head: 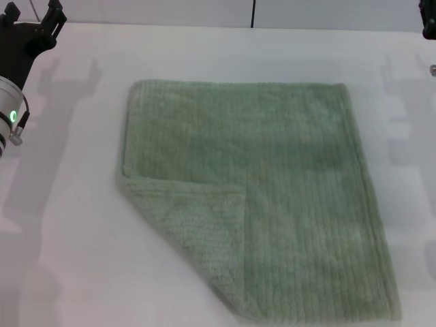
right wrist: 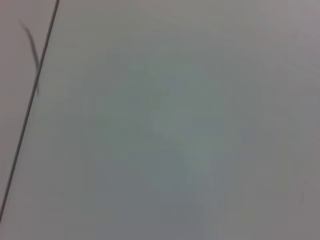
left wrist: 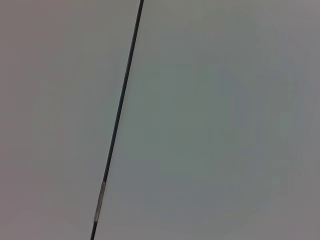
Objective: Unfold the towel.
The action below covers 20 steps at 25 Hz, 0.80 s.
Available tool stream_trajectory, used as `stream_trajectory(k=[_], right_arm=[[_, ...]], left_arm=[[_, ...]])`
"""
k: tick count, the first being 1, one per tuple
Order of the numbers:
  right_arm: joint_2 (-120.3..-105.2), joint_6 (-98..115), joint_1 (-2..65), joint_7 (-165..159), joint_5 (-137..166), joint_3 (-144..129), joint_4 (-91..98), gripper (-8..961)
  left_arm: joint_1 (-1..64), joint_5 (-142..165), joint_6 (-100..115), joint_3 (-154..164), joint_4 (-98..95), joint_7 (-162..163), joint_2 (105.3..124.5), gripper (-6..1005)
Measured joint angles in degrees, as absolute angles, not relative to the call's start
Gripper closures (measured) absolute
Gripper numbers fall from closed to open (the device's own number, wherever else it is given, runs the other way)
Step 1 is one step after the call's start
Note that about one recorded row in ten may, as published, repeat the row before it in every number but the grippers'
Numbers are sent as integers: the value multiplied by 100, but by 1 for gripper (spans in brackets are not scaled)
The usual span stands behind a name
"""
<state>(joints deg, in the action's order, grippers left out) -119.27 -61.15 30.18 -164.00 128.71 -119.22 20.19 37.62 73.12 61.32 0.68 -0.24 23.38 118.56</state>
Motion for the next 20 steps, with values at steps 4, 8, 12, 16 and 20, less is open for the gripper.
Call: stream_trajectory(k=[4, 8, 12, 16, 20], right_arm=[[-11927, -6100, 3015, -16400, 12873, -11974, 2007, 364], [-11927, -5941, 3015, -16400, 12876, -11981, 2069, 442], [-11925, -5379, 3017, -16402, 12900, -11978, 2376, 584], [-11905, -4526, 3008, -16384, 13022, -11923, 2822, 882], [-11887, -3432, 2987, -15892, 13035, -11676, 3495, 952]], left_arm=[[3762, 7312, 6132, 57, -32, 2338, 11856, 185], [3757, 7312, 6137, 46, -35, 2338, 11856, 186], [3755, 7312, 6145, 44, -41, 2335, 11856, 186], [3752, 7312, 6152, 44, -48, 2334, 11856, 186], [3739, 7312, 6159, 44, -52, 2332, 11856, 186]])
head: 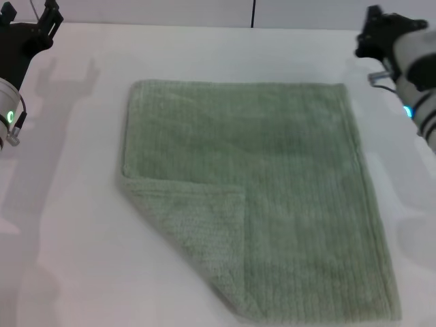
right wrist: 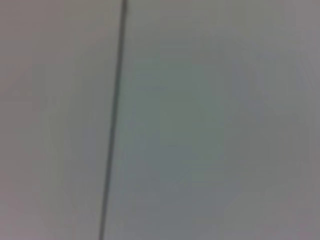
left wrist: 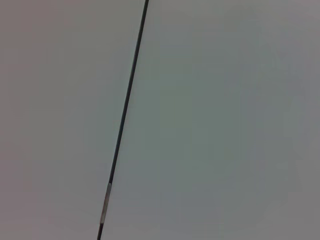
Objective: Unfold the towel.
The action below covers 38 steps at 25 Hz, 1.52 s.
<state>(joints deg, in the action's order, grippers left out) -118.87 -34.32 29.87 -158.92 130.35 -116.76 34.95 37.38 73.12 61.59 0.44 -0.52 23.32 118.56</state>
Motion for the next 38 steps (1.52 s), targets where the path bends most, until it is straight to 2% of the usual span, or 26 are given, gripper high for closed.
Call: stream_trajectory(k=[11, 16, 22, 24, 27, 30, 38], right_arm=[[-11883, 923, 2864, -14577, 13040, -9839, 5520, 952], [-11856, 2949, 3166, -14472, 13240, -8753, 5826, 952], [-11850, 4713, 3830, -14486, 14212, -7850, 5736, 952], [-11839, 5103, 4100, -14485, 14482, -7647, 5536, 952], [-11741, 5453, 4452, -14474, 14644, -7523, 5187, 952], [-11640, 5643, 4707, -14402, 14660, -7517, 4858, 952], [-11494, 5738, 5323, -13931, 14666, -7443, 3846, 952]], left_arm=[[3686, 7306, 6185, 35, -53, 2329, 11848, 190], [3675, 7304, 6201, 35, -54, 2329, 11843, 190], [3676, 7309, 6257, 43, -66, 2328, 11839, 191], [3681, 7310, 6261, 48, -67, 2329, 11838, 191], [3694, 7312, 6269, 57, -69, 2329, 11838, 191], [3700, 7313, 6274, 59, -70, 2329, 11838, 191], [3737, 7313, 6287, 65, -71, 2329, 11839, 191]])
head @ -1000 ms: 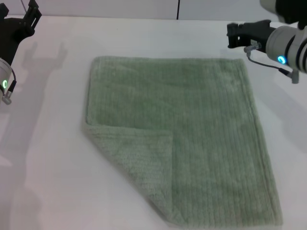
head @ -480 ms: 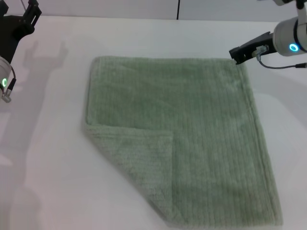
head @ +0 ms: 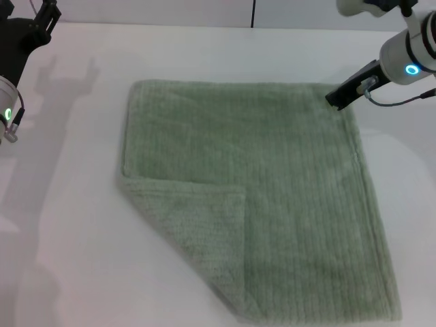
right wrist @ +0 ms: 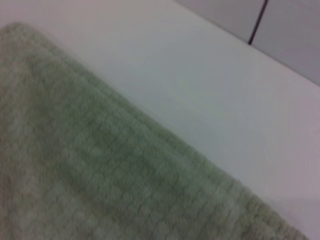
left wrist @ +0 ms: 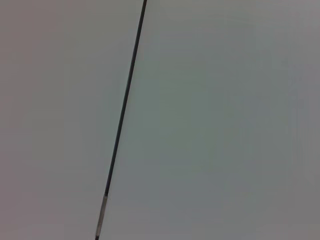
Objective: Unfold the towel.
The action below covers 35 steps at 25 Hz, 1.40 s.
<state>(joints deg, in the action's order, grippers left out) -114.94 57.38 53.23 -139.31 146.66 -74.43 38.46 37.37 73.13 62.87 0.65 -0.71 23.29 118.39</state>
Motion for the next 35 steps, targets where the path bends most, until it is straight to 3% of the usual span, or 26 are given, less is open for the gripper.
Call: stream_trajectory(k=[16, 35], right_arm=[[-11404, 5369, 5741, -13291, 14647, -7366, 2724, 951], [-11449, 5292, 5738, -13058, 14607, -7323, 2551, 951]], left_arm=[[3797, 7322, 6286, 75, -33, 2329, 11848, 192], [3789, 8436, 6516, 399, -235, 3352, 11815, 193]])
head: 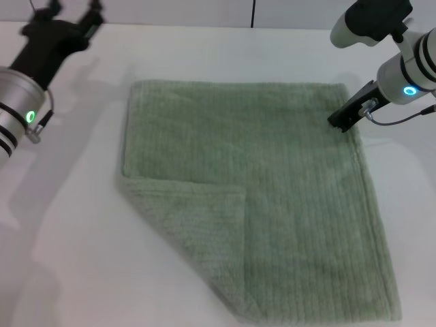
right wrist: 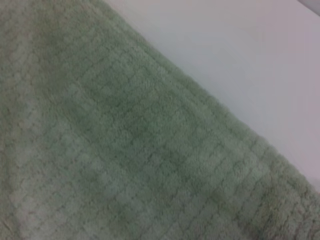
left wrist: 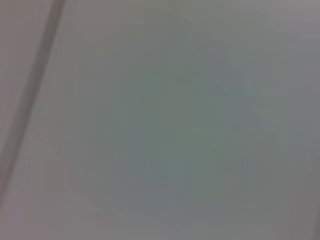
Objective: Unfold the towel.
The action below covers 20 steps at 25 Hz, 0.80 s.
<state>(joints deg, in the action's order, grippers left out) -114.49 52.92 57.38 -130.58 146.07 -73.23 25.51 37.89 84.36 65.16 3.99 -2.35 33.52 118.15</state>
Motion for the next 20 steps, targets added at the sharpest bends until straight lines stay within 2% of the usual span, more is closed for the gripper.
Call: stream_trajectory(k=[6, 13, 20], right_arm=[[-11451, 5292, 5762, -13052, 14606, -7308, 2541, 951], [-11449, 5293, 5784, -13032, 14608, -7303, 2531, 951], [-11431, 5297, 5816, -12994, 14607, -7294, 2468, 951]], left_arm=[[3742, 9105, 7159, 2533, -1709, 5825, 11804, 193], [3192, 9478, 7472, 5455, -4090, 8260, 11736, 194], [3285, 10522, 8414, 5802, -5034, 9358, 11732, 194]])
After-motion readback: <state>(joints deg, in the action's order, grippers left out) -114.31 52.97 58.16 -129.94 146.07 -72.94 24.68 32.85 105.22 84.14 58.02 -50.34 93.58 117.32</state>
